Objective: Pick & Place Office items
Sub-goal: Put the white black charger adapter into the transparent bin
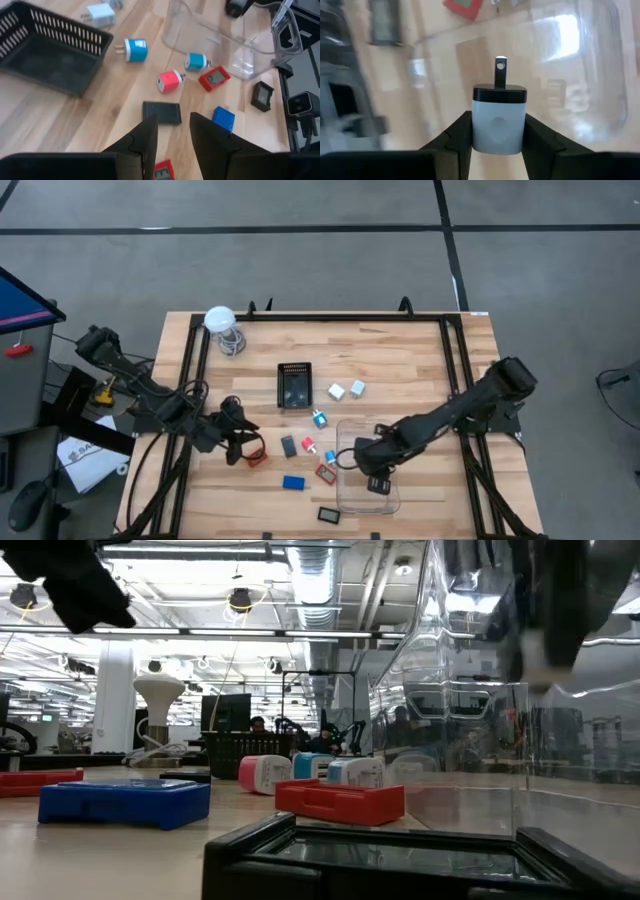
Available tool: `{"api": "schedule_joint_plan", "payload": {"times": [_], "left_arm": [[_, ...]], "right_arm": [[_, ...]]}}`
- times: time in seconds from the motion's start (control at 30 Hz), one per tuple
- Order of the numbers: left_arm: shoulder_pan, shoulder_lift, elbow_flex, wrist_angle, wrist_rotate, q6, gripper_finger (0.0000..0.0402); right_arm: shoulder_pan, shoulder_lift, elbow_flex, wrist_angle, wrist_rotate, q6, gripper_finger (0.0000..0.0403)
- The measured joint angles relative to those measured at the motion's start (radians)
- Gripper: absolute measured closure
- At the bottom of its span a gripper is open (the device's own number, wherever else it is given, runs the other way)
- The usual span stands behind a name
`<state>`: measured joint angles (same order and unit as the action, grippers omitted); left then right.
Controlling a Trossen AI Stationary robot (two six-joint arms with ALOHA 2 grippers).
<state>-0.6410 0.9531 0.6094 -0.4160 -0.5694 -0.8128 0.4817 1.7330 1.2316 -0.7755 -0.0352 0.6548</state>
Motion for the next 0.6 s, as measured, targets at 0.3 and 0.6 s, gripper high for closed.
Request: {"api": "schedule_joint_plan", "payload": {"times": [0.3, 0.6], "left_arm": [[0.004, 0.000, 0.000, 0.031, -0.007, 0.022, 0.0291], [0.003, 0.000, 0.000, 0.032, -0.008, 0.023, 0.0291]], "right_arm": [[-0.055, 0.110, 0.002, -0.001, -0.017, -0.167, 0.0284], [-0.073, 0.120, -0.010, 0.015, -0.009, -0.197, 0.0284]]}}
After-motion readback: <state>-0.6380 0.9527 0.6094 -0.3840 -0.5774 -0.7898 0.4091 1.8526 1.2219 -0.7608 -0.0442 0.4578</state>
